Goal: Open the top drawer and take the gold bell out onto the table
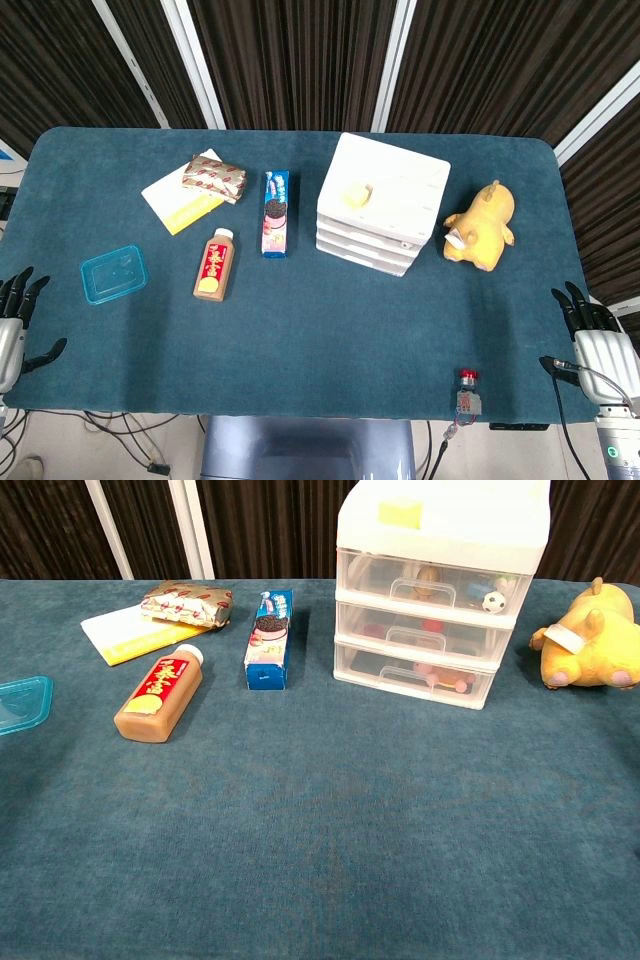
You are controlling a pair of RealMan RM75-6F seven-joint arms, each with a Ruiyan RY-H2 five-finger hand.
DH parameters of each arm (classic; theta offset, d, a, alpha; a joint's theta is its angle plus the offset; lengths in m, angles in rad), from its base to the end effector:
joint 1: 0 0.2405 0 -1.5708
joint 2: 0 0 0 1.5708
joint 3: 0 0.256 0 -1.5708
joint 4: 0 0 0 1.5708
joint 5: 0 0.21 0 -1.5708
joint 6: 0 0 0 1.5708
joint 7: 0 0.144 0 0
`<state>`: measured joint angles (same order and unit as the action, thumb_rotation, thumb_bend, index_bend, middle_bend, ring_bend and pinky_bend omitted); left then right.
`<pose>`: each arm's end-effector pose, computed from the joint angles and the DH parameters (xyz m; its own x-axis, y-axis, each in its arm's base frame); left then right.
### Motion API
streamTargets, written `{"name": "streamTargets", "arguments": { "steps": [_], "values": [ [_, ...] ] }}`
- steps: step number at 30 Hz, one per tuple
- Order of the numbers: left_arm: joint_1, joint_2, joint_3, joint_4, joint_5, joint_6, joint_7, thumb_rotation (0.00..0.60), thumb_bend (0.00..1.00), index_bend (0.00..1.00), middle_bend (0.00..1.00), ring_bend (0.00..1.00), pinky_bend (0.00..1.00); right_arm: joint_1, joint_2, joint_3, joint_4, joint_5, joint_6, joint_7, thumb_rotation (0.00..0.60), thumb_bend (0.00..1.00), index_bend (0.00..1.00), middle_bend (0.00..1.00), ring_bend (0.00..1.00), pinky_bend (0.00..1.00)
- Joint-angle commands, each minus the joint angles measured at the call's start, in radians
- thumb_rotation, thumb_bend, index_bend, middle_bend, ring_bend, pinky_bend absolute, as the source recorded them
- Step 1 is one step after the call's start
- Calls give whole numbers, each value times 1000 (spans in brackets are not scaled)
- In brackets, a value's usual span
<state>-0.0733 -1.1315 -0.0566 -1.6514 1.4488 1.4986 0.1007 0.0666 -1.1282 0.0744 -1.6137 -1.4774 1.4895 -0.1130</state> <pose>-0.3096 0.1780 0.1568 0.4358 -0.0050 0.9001 0.8991 0.0491 -0.4350 -0.3138 -0.1803 0.1613 0.4836 0.0155 0.8751 -0.8751 0.0303 0.4830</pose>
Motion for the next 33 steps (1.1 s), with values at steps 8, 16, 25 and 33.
{"name": "streamTargets", "arguments": {
  "steps": [8, 16, 25, 33],
  "values": [
    [2, 1, -3, 3, -2, 4, -4, 600, 186, 96, 5, 0, 0, 3, 7, -5, -16, 5, -16, -2, 600, 105, 100, 55, 210, 191],
    [1, -1, -3, 6, 2, 5, -7, 600, 186, 96, 5, 0, 0, 2, 11, -5, -19, 3, -15, 12, 600, 105, 99, 55, 211, 191],
    [1, -2, -2, 6, 2, 3, -6, 600, 186, 96, 5, 0, 0, 8, 26, -17, -40, -10, -39, 79, 600, 106, 88, 137, 228, 200],
    [-1, -3, -5, 3, -1, 2, -4, 600, 186, 96, 4, 0, 0, 59, 83, -77, -102, -97, -167, 455, 600, 130, 90, 434, 556, 696]
  ]
}}
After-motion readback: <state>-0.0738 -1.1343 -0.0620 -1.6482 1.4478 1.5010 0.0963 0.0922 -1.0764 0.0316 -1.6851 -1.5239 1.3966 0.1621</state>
